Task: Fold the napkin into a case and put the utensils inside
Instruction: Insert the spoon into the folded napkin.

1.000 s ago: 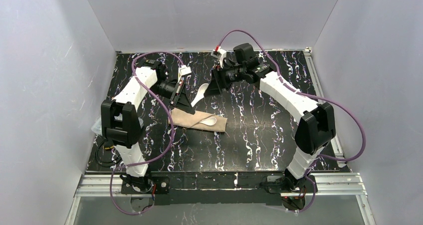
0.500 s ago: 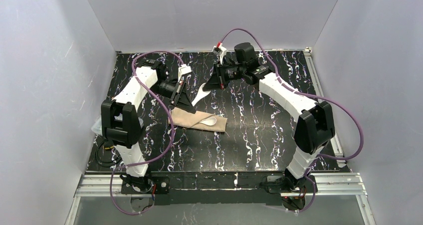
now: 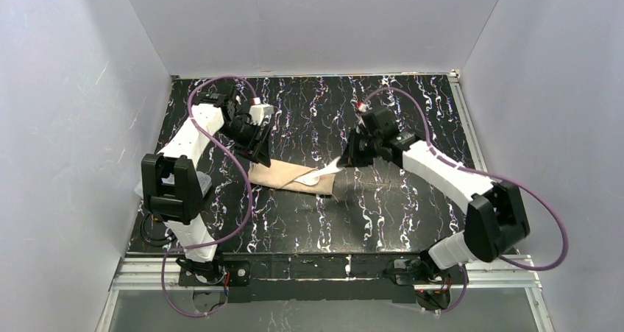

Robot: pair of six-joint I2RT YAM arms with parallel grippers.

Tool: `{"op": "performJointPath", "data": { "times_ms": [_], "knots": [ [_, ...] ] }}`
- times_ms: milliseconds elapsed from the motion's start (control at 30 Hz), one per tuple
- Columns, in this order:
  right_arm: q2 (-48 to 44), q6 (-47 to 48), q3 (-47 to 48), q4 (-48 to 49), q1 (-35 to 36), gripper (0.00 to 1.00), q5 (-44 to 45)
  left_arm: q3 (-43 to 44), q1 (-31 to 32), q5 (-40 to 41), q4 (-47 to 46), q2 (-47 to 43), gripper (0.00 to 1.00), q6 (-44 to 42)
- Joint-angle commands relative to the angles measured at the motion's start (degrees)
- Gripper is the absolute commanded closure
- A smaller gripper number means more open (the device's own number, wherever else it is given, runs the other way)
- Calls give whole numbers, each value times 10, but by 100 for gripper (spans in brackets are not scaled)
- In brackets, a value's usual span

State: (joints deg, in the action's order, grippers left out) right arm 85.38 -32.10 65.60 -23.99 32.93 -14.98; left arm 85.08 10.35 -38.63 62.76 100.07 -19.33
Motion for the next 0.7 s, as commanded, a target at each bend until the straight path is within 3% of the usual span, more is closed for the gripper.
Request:
{"op": "performJointPath", "data": {
  "times_ms": [0, 267, 500, 667],
  "knots": [
    [-77, -160, -76, 1, 34, 99, 143, -32, -30, 130, -93, 4, 45, 34],
    [-57, -277, -101, -1, 104, 99, 275, -81, -37, 137, -169, 32, 46, 40],
    [-7, -326, -85, 16, 136, 99, 302, -97, -38, 131, -200, 58, 47, 48],
    [40, -324, -63, 13, 139, 99, 301, -109, -38, 126, -215, 67, 54, 61]
  ]
}}
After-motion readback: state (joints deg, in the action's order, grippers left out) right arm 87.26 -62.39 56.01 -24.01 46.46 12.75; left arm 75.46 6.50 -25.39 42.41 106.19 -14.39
